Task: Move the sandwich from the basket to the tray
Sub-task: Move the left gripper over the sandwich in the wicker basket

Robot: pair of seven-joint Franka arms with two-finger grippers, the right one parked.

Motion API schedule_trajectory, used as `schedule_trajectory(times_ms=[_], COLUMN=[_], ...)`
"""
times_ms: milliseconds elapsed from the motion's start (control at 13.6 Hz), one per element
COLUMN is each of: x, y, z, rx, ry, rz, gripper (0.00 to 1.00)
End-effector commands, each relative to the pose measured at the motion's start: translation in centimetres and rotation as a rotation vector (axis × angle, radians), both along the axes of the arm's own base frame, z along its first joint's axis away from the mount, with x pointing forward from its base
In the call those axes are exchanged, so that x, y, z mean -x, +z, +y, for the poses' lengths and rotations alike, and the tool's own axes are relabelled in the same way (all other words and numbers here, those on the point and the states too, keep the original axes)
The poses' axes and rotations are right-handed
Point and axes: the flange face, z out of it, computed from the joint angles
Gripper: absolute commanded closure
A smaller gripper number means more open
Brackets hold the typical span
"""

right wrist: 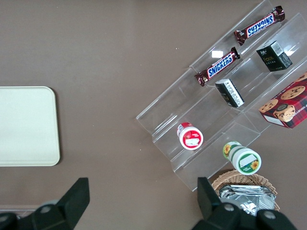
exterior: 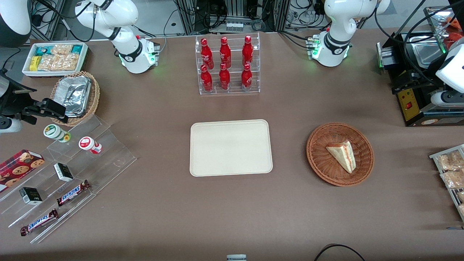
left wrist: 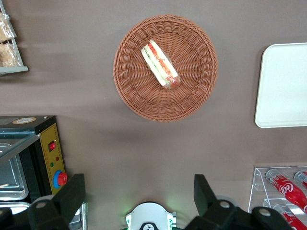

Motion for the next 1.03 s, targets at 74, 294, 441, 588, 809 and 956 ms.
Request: schedule_trajectory(times_ms=[74, 294, 441, 588, 809, 956], x=[0.1, -1.1, -1.8, -2.4, -3.3, -3.6], y=[0.1, -2.8, -6.0, -9.5, -14.7, -17.5], z=[-0.2, -0.7, -0.7, -0.9, -0.9, -0.8], rx=[-0.014, -0.013, -0.013, -0.010, -0.008, -0.006], ry=[-0.017, -0.026, -0.027, -0.030, -0.032, -0.029], rz=[-0.017, -0.023, -0.009, -0.002, -0.005, -0.002], gripper=[0.00, 0.00, 0.00, 0.00, 0.00, 0.00])
